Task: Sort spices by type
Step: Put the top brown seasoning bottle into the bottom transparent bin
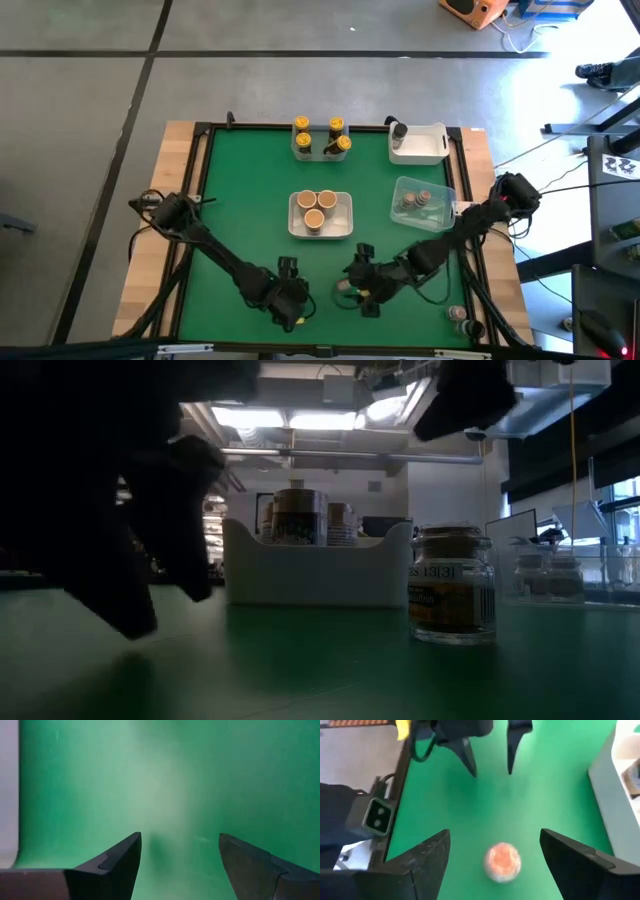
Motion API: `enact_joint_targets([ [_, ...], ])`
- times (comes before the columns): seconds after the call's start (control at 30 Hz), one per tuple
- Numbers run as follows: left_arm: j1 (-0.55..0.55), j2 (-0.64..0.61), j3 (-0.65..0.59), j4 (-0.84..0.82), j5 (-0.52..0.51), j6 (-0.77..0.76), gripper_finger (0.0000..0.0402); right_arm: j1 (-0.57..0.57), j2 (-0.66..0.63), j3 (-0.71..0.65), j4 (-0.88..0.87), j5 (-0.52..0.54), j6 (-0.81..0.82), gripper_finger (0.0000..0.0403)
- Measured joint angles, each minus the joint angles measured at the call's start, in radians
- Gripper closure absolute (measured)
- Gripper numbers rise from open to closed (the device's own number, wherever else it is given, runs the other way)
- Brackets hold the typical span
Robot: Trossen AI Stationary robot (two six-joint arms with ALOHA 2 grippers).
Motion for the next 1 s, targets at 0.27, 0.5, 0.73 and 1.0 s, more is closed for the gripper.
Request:
enact_joint_targets([
  [0.27, -0.025, -0.199, -0.223, 0.174, -0.028, -0.050, 0.0153, -0.065, 0.149, 0.201, -0.237, -0.105, 0.057, 0.0096],
  [0.5, -0.033, -0.346, -0.470, 0.524, -0.110, -0.074, 0.0153, -0.075, 0.224, 0.249, -0.294, -0.185, 0.157, 0.0096],
  [0.73, -0.019, -0.350, -0.567, 0.765, -0.115, -0.075, 0.0153, -0.076, 0.243, 0.247, -0.327, -0.135, 0.184, 0.0096],
  [1.0, -0.019, -0.349, -0.568, 0.763, -0.115, -0.067, 0.0153, -0.076, 0.316, 0.246, -0.336, -0.132, 0.184, 0.0096],
])
